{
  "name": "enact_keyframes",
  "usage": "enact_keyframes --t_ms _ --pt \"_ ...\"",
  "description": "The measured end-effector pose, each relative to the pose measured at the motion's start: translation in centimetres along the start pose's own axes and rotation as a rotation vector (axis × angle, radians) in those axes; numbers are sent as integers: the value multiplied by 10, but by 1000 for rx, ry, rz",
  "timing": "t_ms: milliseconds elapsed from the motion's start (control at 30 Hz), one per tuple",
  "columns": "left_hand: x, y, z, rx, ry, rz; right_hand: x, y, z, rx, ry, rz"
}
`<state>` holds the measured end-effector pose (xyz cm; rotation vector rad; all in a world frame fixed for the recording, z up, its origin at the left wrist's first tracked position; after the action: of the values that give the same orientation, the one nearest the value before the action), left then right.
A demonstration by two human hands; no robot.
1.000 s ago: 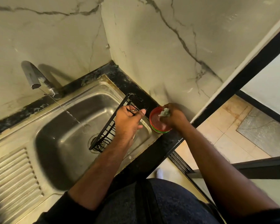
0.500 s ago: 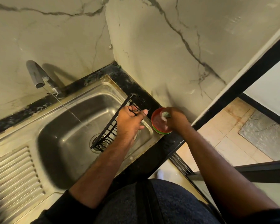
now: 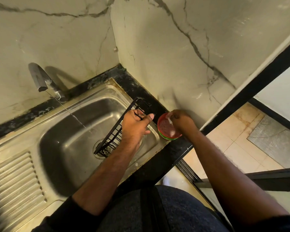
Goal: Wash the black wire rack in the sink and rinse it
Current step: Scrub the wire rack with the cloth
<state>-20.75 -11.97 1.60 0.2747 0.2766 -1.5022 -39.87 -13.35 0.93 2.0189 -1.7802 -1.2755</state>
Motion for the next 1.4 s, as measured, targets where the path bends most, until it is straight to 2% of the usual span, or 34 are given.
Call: enact_keyframes --t_ms 100,267,500,767,900,1067,1133,1267,1400 --pt "0 0 0 0 -2 -1 0 -3 -2 -145 21 17" --pt "2 1 -3 10 3 1 3 -8 -3 -209 -35 -95" --pt "0 2 -3 -1 7 -1 -6 -17 -11 -347 103 -90" --pt "-1 2 1 64 -21 10 -6 -11 -15 -308 130 51" --pt "-4 4 6 154 -37 4 -6 -11 -16 -425 130 -52" --pt "-2 10 8 188 -36 50 -10 2 -24 -423 189 -2" --pt "-3 15 9 178 -37 77 -14 7 -28 -347 218 69" --pt "-11 28 19 195 -41 131 -28 17 -62 -32 364 223" --pt "-20 45 33 105 -44 189 -43 4 -106 97 600 207"
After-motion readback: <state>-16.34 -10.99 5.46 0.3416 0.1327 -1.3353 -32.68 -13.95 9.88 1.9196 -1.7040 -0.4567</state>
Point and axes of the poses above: each hand's wrist, its own x-axis towards the middle knuckle, its own y-axis out of the back of the hand, z = x × y, the point moved 5 cm from there along x, towards the middle knuckle, and after that the axes turned 6 degrees about -z, right-handed, at the moved point
